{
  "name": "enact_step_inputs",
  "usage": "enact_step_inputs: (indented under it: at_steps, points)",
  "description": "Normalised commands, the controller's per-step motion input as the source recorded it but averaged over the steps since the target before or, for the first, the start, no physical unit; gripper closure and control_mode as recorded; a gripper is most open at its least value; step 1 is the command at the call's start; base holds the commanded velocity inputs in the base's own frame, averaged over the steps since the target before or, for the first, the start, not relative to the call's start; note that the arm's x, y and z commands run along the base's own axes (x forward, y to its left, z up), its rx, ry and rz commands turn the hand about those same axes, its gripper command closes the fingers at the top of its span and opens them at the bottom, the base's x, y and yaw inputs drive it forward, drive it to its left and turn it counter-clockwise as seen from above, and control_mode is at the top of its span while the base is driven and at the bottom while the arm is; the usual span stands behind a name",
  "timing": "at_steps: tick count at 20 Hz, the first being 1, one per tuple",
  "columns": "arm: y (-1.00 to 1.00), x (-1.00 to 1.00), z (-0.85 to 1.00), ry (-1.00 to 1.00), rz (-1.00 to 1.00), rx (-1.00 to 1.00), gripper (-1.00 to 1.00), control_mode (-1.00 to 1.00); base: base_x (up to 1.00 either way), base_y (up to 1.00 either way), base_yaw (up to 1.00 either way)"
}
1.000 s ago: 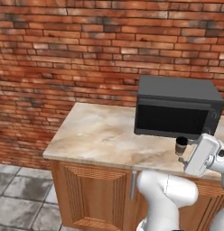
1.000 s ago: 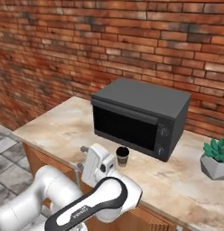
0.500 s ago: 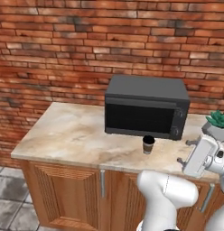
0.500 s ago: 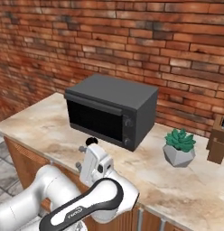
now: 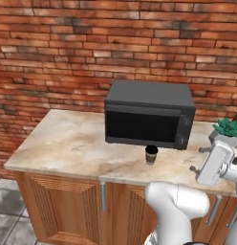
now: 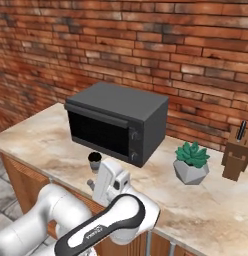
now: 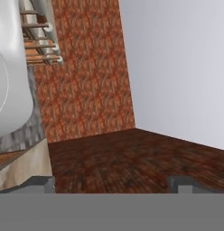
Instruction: Move the drinks to the dining counter.
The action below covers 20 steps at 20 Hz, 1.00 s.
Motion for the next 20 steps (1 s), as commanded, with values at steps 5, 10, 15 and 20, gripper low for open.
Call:
enact_step_inputs:
  at_steps: [5, 10, 15, 20]
  points:
    - [0.00, 0.00, 0.00, 0.00, 0.00, 0.00, -1.00, 1.00, 0.56, 0.12, -0.05]
    - [0.00, 0.00, 0.00, 0.00, 0.00, 0.00, -1.00, 1.00, 0.30, 0.01, -0.01]
    - [0.00, 0.15, 0.00, 0.10, 0.00, 0.00, -1.00, -1.00, 0.04, 0.00, 0.00]
    - [0.01, 0.66, 0.00, 0.41, -0.02, 0.00, -1.00, -1.00, 0.00, 0.00, 0.00]
